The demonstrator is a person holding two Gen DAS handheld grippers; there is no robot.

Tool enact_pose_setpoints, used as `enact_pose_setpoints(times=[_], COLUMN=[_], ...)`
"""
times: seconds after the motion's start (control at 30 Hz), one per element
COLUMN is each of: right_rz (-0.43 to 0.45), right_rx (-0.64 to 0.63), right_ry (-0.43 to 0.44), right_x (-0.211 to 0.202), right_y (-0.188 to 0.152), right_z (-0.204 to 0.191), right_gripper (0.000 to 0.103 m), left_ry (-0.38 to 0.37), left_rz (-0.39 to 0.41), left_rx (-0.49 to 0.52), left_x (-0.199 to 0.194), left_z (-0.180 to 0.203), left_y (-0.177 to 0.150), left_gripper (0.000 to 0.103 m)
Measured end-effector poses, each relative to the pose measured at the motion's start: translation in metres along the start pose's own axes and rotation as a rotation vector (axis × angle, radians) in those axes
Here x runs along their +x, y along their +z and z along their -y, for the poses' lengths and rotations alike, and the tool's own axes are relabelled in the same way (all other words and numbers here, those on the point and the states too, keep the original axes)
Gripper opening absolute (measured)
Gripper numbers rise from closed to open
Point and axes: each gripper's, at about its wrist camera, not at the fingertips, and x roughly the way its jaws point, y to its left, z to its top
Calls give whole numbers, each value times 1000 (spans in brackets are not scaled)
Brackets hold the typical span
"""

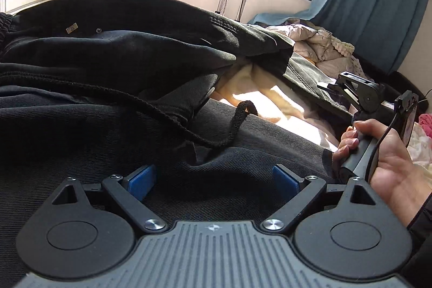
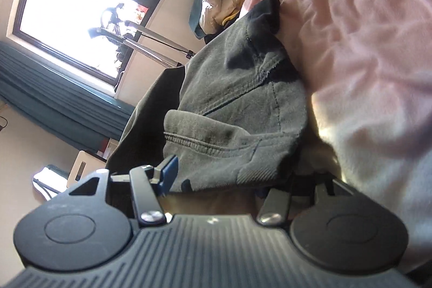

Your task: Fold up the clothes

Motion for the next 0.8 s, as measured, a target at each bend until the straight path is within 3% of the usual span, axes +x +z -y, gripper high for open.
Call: enact_pose_setpoints(times=[0.03, 0.07, 0.1, 0.33, 0.5, 0.63, 0.8], right_rz=[28, 50, 70, 250, 392, 435, 283], right_rx=[31, 20, -5, -214, -305, -345, -193], right_ry=[-12, -34, -59, -126, -238, -396, -530], right_x=[4, 5, 5, -37, -110, -158, -167], right_y=[5, 11, 16, 70, 146, 200, 212], right_z=[1, -3, -8, -78, -103, -88, 6], right_gripper=[44, 14, 7, 6, 5, 5, 6], left_ry=[-2, -4, -6, -20, -22, -29, -20], left_rz=[3, 7, 10, 33, 50, 59, 57], left_rx=[-3, -7, -10, -33, -38, -19, -3], left_x=[0, 0, 0, 0, -4, -7, -6], left_z=[0, -1, -1, -4, -3, 1, 4], left_y=[0, 0, 1, 2, 3, 2, 0], left_gripper=[95, 95, 95, 95, 95, 95, 95])
